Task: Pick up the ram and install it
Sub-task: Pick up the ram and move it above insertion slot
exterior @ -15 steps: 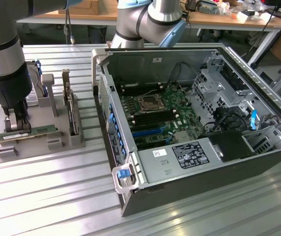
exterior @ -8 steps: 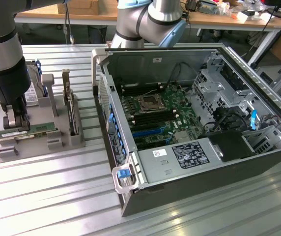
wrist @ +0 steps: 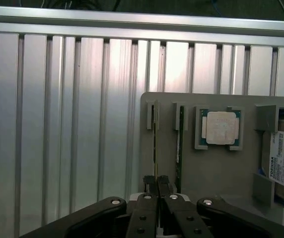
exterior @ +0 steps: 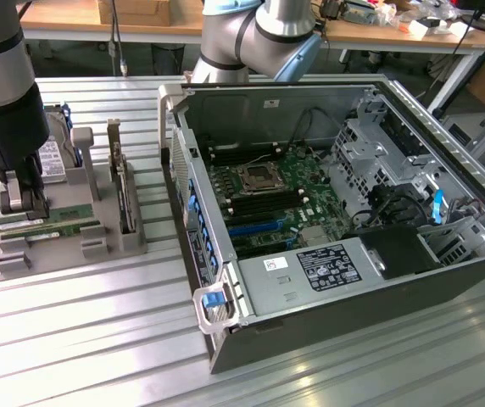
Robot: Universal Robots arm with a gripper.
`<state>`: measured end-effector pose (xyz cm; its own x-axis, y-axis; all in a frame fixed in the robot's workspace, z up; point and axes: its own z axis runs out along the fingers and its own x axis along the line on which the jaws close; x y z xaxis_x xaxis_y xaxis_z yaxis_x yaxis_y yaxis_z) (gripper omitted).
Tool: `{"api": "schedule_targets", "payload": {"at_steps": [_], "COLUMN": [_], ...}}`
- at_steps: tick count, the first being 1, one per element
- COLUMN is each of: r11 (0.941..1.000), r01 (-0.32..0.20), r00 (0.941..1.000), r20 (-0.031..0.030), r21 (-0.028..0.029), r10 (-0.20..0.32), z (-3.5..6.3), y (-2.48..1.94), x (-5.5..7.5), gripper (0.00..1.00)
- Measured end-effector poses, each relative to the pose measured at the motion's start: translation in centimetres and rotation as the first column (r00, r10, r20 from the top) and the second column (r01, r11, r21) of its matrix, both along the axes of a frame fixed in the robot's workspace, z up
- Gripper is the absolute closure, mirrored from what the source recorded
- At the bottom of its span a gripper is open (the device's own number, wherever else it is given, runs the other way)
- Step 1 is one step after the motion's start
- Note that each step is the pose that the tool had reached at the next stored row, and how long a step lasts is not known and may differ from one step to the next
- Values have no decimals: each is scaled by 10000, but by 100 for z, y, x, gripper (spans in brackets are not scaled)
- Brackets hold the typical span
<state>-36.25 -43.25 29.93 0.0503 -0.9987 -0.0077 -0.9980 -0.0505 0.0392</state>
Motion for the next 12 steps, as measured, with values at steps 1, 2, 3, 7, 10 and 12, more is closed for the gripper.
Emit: {"api": "schedule_targets", "payload": {"at_steps": [1,2,3,7,10,12], "r11": [10000,10000,10000,10000,10000,10000], "r01": [0,0,0,0,0,0], "r00": [10000,10000,10000,10000,10000,10000], "r20": [1,0,0,0,1,0], "r21": [0,-1,-1,-1,0,-1], "r10": [0,0,0,0,0,0], "z": [13,29,42,105,149,167], "y": [0,0,0,0,0,0], "x": [0,0,0,0,0,0], "gripper": [88,88,88,88,88,88]}}
